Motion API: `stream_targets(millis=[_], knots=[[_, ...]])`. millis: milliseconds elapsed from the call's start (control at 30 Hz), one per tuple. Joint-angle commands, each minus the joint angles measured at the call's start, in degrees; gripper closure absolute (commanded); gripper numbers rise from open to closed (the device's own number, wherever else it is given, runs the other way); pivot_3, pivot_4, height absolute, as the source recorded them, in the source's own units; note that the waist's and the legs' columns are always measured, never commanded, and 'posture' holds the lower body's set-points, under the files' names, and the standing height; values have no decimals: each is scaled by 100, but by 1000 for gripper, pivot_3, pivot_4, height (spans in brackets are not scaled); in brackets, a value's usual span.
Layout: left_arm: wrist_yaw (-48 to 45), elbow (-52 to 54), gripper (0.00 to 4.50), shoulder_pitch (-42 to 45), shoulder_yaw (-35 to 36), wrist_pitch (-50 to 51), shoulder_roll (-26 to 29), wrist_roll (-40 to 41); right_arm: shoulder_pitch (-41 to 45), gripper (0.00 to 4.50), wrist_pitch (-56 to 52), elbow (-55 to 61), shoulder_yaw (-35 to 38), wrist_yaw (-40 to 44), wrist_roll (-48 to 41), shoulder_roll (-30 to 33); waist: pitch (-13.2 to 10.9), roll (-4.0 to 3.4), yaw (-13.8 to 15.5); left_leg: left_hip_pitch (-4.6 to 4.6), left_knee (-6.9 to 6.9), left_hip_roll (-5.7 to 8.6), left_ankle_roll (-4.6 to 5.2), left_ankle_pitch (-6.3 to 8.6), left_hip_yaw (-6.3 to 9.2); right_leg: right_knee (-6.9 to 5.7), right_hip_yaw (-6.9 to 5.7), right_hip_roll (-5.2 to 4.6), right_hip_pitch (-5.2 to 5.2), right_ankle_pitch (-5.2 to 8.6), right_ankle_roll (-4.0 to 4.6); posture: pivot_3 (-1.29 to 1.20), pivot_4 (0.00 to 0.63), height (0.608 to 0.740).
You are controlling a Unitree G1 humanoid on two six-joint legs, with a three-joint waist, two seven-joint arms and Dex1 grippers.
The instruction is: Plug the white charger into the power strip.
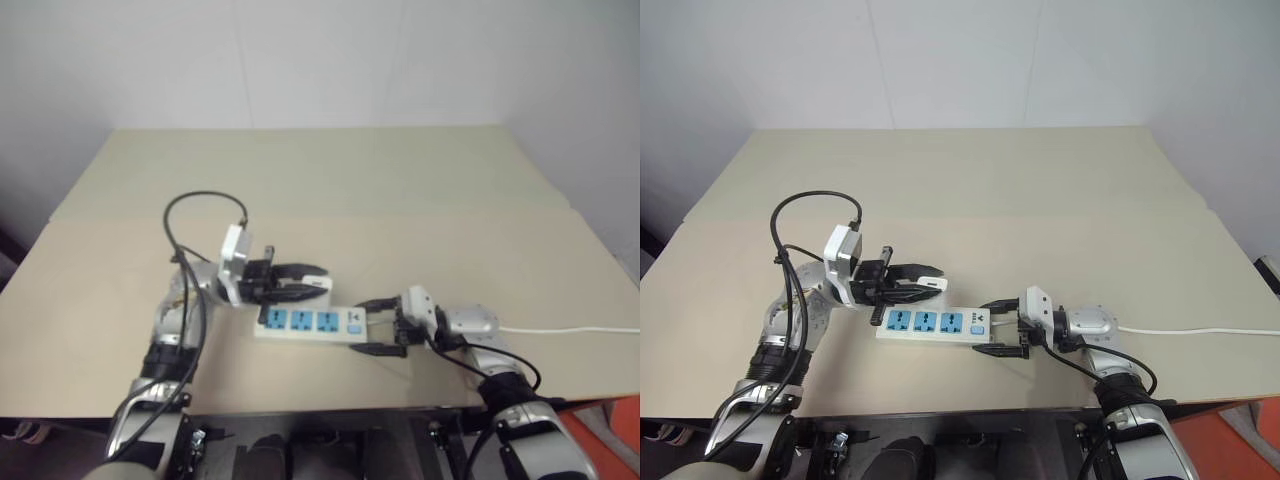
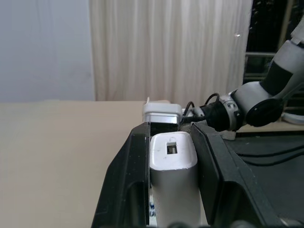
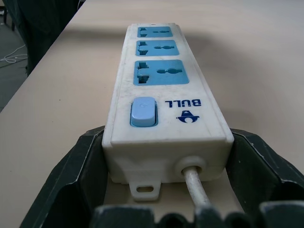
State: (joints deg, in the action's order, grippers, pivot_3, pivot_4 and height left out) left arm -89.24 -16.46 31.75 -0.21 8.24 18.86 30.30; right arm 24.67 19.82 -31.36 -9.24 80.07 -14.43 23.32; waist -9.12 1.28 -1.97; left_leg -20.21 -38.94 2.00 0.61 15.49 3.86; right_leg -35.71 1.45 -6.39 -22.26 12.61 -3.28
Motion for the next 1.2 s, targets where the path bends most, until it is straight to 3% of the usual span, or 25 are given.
stream_targets(millis=[33, 1200], knots=[[-38, -287, 3493, 127, -92, -212, -74, -89, -179, 1076, -150, -2, -131, 131, 154, 163, 0, 0, 4, 0, 0, 0, 0, 0, 0, 0, 0, 0, 0, 0, 0, 0, 150, 740], [-122, -951, 3493, -41, -480, -695, -435, -507, -363, 1076, -440, 478, -177, -3, 154, 296, -1, 1, 91, -11, 17, -3, 23, 15, -13, 55, 0, 0, -1, 3, -5, 0, 150, 740]])
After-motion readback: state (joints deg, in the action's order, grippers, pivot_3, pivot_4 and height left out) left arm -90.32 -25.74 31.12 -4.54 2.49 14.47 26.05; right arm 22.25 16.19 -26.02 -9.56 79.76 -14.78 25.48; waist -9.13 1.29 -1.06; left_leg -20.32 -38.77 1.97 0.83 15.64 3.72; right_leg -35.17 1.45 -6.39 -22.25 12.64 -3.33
